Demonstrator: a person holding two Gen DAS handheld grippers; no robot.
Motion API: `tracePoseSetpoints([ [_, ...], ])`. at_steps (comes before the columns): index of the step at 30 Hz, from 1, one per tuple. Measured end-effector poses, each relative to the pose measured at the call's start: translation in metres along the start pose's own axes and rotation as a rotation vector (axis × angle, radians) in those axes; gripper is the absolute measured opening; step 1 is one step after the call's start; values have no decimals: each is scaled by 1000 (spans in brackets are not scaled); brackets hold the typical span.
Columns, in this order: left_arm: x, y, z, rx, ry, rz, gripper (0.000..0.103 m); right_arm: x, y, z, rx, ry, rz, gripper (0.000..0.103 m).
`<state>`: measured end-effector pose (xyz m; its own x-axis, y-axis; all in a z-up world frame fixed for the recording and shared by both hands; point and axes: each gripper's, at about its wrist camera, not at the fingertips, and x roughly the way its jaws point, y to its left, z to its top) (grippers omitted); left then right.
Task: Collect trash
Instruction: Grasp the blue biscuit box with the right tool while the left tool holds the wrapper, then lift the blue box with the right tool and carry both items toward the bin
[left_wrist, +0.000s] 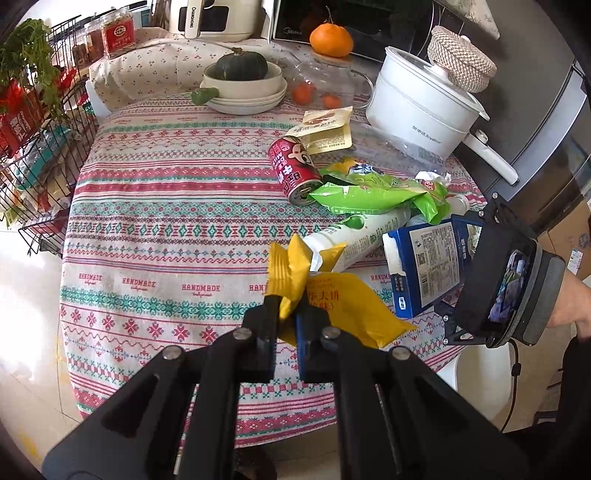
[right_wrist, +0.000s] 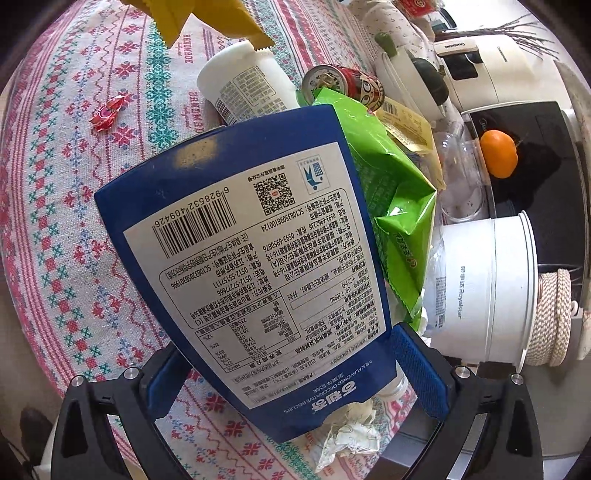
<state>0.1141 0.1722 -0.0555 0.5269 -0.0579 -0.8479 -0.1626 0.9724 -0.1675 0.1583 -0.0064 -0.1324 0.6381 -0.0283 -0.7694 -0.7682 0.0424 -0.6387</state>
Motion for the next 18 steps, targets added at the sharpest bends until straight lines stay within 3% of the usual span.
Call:
tracePoseSetpoints([
  [4,-1,4,1,-14,-2,-5,9,-3,-3,6,4,-10,-1,98],
  [6,-2,5,1,-18,-4,-9,9,-10,-4,10,25,-35,-4,76],
  [11,-6,5,0,-19,-11,-20,9,-34,-22,12,136,-89,9,45],
  [18,-13,3,-3,-19,-27,-36,9,-72,-36,3,330,-119,30,30],
])
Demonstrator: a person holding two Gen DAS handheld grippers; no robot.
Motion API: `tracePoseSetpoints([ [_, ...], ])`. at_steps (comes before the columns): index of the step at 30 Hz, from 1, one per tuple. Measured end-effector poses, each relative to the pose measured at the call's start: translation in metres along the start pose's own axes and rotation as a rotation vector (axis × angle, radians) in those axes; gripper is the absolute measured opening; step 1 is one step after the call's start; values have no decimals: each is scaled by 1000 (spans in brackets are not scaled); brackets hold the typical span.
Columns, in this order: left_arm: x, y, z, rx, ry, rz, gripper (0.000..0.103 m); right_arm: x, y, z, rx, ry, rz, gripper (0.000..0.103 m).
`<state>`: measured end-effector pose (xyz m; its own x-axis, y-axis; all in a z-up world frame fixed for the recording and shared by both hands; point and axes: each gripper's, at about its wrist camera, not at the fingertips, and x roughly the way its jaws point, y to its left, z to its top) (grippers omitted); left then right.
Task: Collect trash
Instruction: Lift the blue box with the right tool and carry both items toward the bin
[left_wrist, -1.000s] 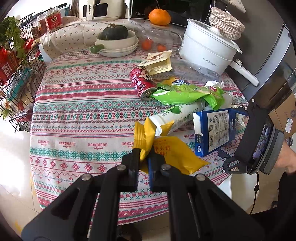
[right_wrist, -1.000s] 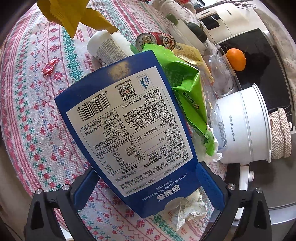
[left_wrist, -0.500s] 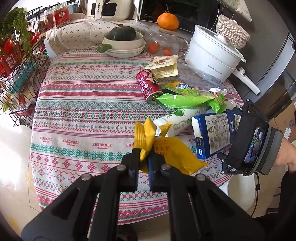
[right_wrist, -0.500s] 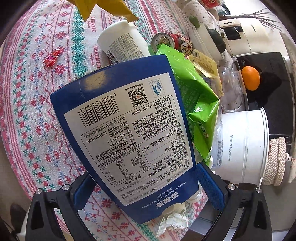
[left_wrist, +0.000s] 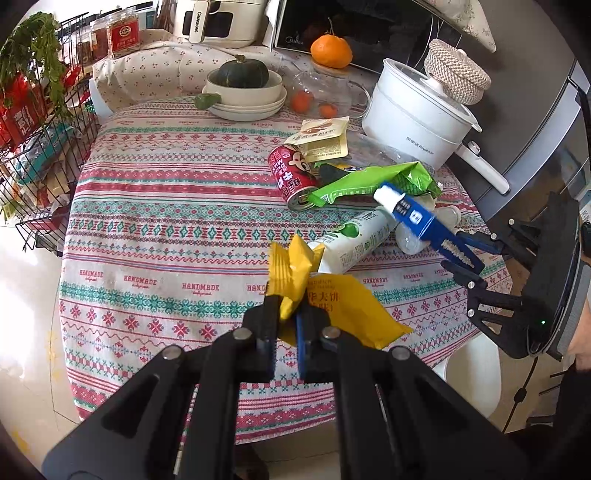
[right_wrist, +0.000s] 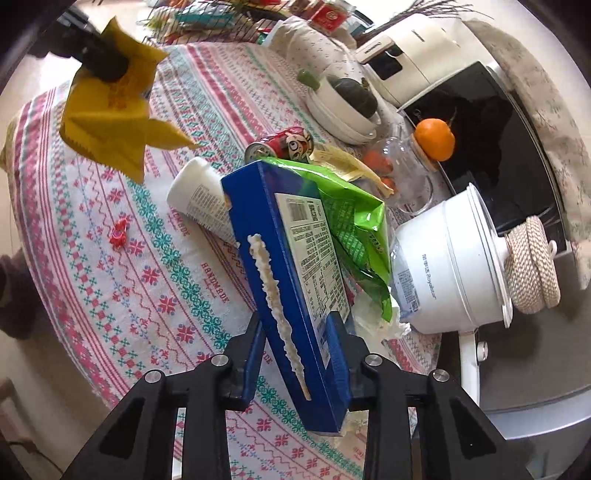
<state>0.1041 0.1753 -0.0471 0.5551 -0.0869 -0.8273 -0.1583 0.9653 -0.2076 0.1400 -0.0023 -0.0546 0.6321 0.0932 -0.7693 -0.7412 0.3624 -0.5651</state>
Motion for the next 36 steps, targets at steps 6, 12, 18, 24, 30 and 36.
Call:
tracePoseSetpoints([
  [6,-5,-9,-4,22,-15,-20,9,-36,-19,-20,233,-32,74,24],
  [12,-9,-28,-9,59,-26,-65,9,-64,-36,-50,452,-56,141,24],
  [18,-10,-67,-21,155,-18,-127,9,-101,-45,-102,630,-78,148,24],
  [24,-3,-123,-44,262,26,-220,9,-118,-51,-161,792,-38,139,24],
  [30,13,-196,-75,403,99,-312,9,-132,-52,-211,867,9,119,24],
  [36,35,-264,-121,588,168,-356,9,-135,-50,-260,924,75,98,24],
])
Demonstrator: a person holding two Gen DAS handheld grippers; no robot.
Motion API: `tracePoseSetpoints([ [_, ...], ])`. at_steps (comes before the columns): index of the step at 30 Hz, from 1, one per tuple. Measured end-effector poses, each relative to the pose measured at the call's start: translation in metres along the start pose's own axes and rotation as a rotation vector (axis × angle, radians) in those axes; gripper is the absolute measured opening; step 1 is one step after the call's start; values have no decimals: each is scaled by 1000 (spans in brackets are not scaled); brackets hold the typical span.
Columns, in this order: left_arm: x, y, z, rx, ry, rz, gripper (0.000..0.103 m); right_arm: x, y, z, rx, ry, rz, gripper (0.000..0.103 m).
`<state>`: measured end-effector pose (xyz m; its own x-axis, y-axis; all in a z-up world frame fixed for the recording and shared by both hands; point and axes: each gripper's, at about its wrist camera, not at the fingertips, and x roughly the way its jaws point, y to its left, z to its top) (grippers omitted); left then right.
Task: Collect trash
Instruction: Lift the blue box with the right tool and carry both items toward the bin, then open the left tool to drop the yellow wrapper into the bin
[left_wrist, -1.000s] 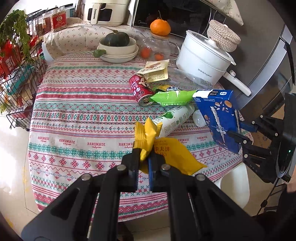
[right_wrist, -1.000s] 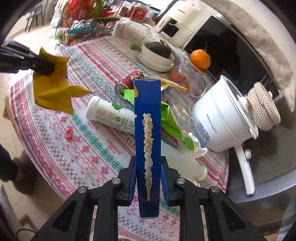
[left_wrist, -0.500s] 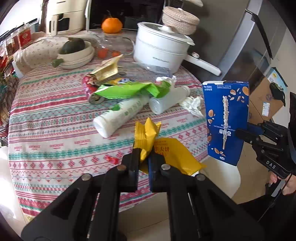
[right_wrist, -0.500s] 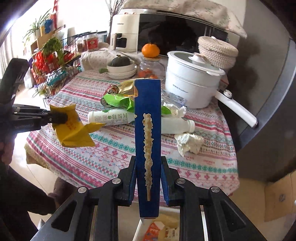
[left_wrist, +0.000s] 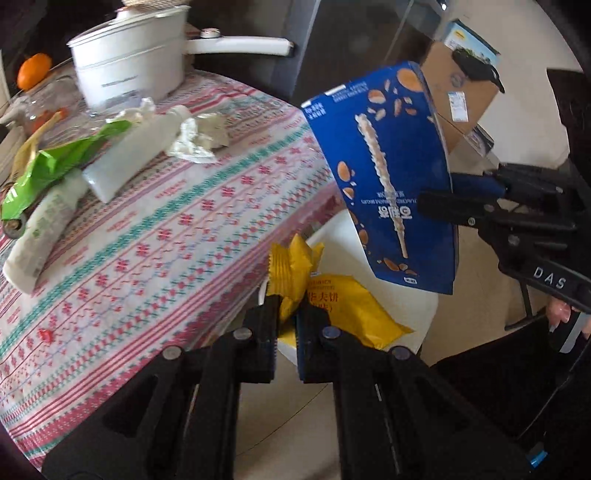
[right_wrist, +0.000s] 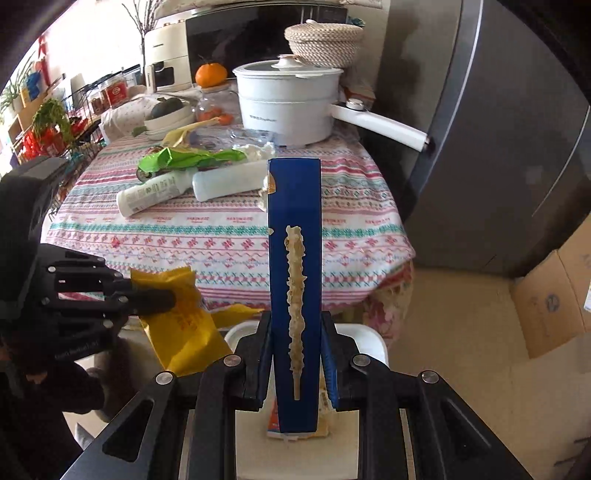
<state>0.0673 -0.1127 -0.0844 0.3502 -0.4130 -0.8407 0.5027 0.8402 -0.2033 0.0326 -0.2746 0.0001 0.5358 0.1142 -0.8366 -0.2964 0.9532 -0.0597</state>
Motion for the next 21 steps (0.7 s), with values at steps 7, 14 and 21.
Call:
tracePoseSetpoints([
  [7,41,-33,-2,107,45,5,19,3,-35,-35,49,57,-35,24],
  [14,49,-35,-3,135,73,27,45,6,-51,-58,68,105,-38,24],
  [21,29,-20,-3,101,29,69,56,14,-48,-63,64,140,-13,24],
])
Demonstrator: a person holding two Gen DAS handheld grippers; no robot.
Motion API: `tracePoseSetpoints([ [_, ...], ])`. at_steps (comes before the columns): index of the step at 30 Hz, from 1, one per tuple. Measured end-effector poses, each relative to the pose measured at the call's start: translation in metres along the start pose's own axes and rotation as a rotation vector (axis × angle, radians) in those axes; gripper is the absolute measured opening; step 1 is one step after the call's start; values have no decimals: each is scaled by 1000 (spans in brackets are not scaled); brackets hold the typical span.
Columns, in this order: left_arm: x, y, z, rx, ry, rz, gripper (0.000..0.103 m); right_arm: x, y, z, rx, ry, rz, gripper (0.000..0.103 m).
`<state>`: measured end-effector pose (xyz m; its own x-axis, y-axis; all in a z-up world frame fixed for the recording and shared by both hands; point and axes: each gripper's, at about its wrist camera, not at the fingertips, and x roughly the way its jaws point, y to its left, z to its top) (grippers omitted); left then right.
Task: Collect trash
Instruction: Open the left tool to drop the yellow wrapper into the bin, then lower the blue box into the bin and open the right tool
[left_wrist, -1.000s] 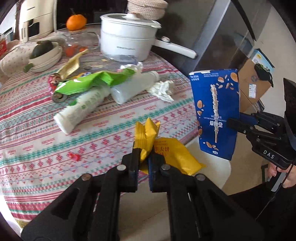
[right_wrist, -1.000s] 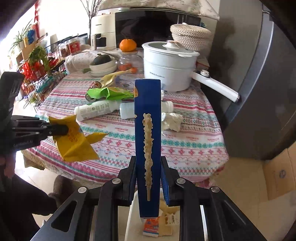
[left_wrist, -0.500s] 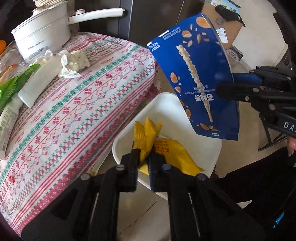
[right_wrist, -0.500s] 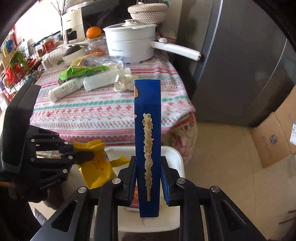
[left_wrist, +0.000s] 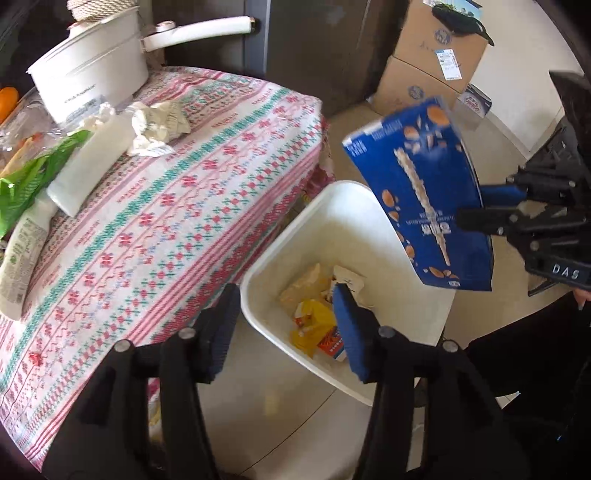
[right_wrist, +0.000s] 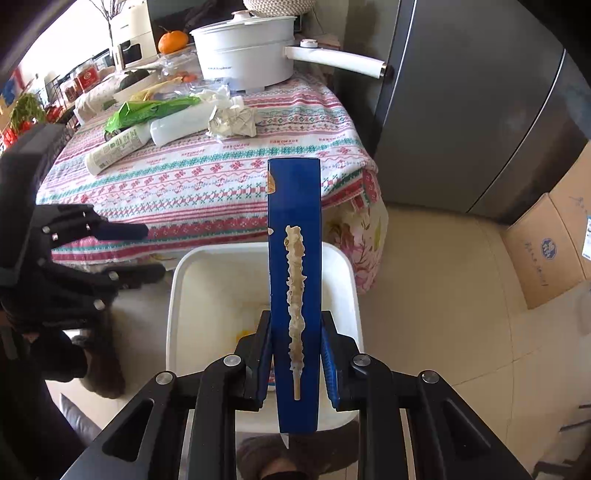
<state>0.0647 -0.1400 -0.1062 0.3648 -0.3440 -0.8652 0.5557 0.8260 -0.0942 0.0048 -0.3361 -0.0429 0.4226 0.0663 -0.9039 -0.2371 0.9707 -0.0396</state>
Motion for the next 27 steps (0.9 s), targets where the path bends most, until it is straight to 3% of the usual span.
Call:
tracePoseSetpoints([
  [2,-6,8,-1,-23,-12,20,62,5,2,0,-4,17,11,24],
  [16,-25,44,-14,-109,-39,81,77,31,17,-1,-14,75,45,26],
  [17,-27,46,-15,-113,-42,84,79,33,17,0,-5,79,47,29],
  [19,-30,48,-16,-117,-48,92,81,34,16,1,14,88,52,46],
  [20,-30,49,-16,-119,-50,96,81,34,15,1,29,86,57,60],
  [21,-31,50,-16,-122,-52,98,81,32,14,1,37,81,60,65],
  [27,-36,57,-18,-137,-55,107,81,31,19,7,33,81,57,67],
])
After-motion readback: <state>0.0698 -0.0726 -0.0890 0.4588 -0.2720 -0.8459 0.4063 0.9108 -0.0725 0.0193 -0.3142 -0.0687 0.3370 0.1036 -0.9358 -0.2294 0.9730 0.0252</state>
